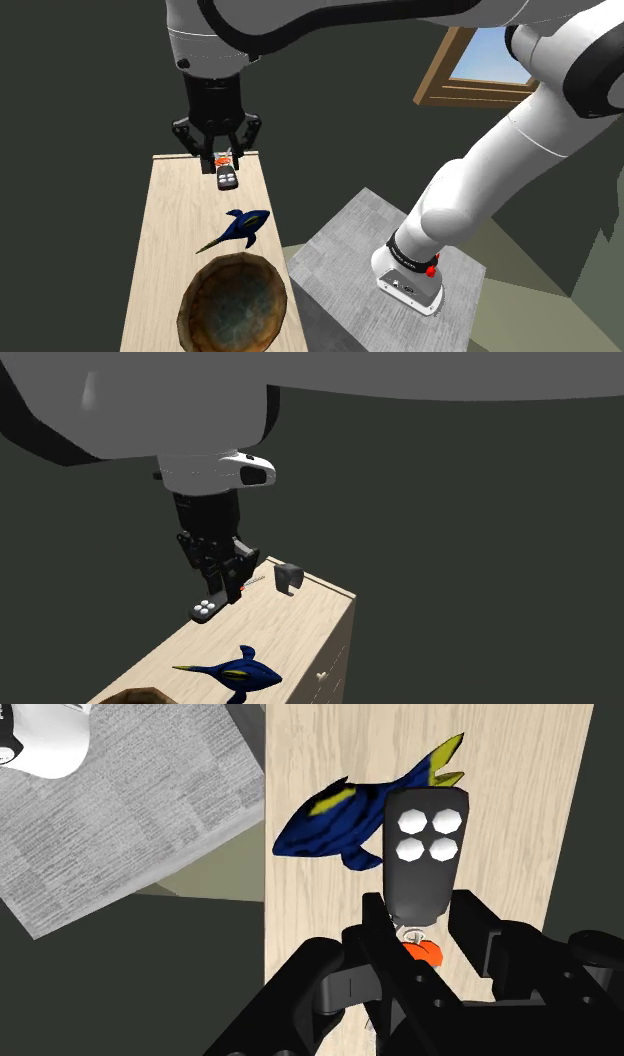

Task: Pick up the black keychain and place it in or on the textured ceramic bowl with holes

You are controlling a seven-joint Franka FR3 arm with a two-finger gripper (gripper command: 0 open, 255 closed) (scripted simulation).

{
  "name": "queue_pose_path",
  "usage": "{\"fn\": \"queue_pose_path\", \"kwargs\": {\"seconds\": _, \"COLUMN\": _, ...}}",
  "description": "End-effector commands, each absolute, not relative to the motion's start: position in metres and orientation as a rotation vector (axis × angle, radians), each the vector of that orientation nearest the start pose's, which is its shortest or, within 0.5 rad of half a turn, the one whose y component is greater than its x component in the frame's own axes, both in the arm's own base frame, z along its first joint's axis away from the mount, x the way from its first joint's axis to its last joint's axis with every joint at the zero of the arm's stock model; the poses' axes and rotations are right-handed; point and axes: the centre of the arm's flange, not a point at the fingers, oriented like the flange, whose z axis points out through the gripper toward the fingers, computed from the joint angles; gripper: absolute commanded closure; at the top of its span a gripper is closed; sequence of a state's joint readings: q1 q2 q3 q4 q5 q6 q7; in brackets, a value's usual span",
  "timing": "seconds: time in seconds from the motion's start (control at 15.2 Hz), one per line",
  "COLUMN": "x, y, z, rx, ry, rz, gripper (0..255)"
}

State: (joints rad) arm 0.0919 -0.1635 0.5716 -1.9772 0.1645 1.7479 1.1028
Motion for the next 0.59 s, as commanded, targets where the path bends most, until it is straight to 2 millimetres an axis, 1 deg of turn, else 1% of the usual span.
{"fn": "queue_pose_path", "kwargs": {"seconds": 0.0, "x": 0.362, "y": 0.352, "z": 0.519, "rx": -3.066, "ry": 0.762, "rz": 0.178, "gripper": 255}}
{"fn": "queue_pose_path", "kwargs": {"seconds": 0.53, "x": 0.274, "y": 0.409, "z": 0.523, "rx": -3.066, "ry": 0.762, "rz": 0.178, "gripper": 255}}
